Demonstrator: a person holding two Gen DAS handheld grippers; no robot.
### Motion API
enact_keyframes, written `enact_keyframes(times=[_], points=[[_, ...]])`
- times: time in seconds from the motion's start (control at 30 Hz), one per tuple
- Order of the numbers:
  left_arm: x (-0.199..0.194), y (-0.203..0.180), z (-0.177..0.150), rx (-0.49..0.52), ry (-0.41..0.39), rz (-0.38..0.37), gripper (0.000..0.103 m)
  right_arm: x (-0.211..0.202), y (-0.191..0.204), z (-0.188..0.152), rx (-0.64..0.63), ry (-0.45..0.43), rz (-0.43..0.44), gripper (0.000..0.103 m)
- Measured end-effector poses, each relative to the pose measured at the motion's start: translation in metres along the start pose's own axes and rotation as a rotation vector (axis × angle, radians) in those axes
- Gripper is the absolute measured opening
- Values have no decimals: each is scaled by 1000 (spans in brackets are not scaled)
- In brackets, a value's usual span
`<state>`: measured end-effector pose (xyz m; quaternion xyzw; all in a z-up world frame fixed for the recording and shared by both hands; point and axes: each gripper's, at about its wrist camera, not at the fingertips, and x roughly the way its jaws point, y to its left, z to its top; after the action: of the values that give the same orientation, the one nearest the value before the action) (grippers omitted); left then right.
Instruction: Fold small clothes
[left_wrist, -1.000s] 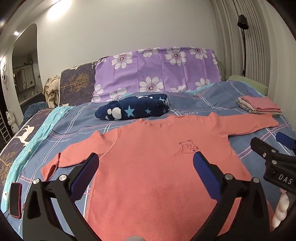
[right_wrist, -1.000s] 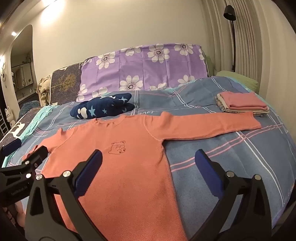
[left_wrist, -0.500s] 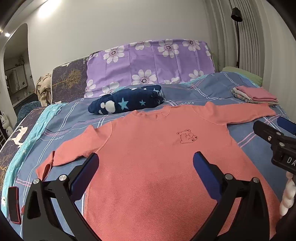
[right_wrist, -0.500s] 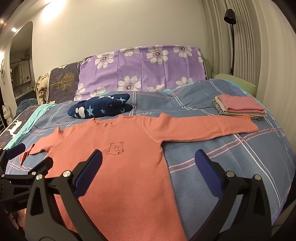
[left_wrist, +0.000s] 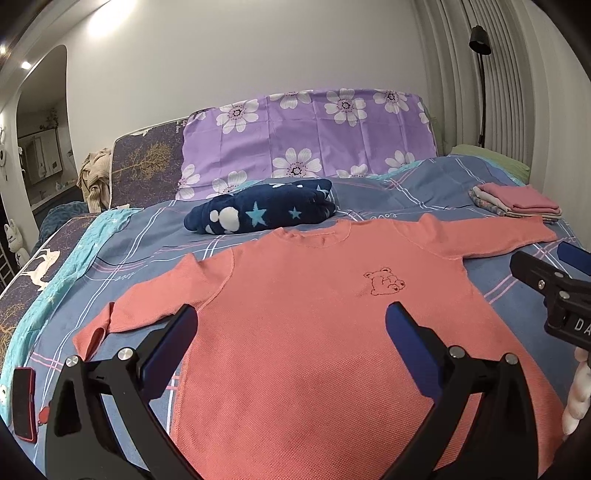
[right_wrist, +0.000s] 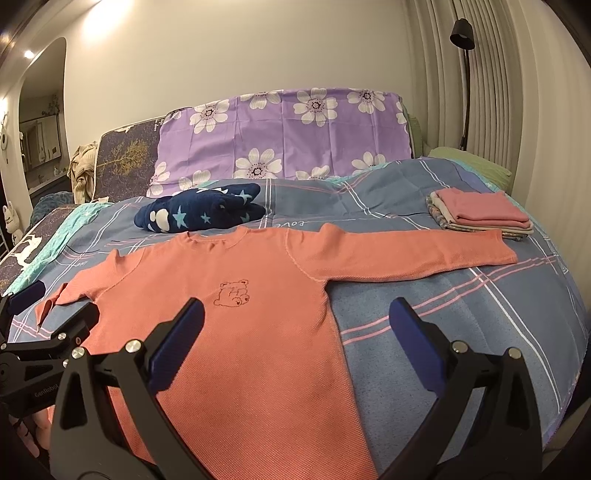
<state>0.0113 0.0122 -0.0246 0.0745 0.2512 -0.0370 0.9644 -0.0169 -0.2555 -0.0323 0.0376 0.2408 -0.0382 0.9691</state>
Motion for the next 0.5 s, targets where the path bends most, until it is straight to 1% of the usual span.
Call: enact_keyframes(times=[0.1, 0.5], points=[[0, 0, -1, 4, -9, -8, 102, 2, 1, -1, -3, 2, -2, 101], [7, 5, -4, 7, 11, -2, 102, 7, 7, -3, -19, 13, -8, 101]])
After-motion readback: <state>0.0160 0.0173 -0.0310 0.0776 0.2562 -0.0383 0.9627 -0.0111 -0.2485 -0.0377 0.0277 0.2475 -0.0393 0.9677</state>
